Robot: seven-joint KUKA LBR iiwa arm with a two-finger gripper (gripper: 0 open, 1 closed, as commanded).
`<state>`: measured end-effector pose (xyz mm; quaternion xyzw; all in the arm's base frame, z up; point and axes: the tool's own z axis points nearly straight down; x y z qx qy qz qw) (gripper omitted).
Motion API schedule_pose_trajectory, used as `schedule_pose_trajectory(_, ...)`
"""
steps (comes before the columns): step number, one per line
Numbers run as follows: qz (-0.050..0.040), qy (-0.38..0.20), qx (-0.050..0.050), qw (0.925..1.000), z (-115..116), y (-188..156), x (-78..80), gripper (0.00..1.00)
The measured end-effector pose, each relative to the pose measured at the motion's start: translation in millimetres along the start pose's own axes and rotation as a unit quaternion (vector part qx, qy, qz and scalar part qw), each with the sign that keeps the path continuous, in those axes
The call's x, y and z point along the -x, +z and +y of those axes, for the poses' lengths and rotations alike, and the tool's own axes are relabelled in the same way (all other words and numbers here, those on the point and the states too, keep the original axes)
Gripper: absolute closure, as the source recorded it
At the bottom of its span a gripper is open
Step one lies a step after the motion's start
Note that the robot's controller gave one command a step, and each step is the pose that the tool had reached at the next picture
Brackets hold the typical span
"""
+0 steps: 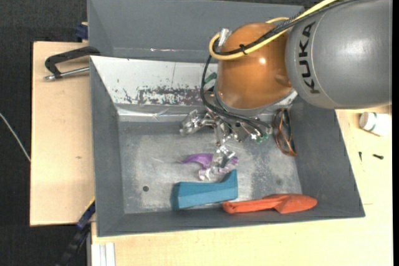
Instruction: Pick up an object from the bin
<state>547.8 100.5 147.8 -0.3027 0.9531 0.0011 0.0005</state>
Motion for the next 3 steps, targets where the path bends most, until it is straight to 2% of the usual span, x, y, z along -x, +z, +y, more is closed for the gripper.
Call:
schedule_pose_trajectory(1,-0.0038,0.016,0.000,0.9999,12.5,71.5,-11.6,1.00)
schedule_pose_trajectory(2,-0.0038,0.016,0.000,0.9999,12.4,71.5,-11.6,1.00)
schedule_pose_trajectory(3,-0.0037,0.026,-0.002,0.9996,9.0,-84.8,-11.6,1.00)
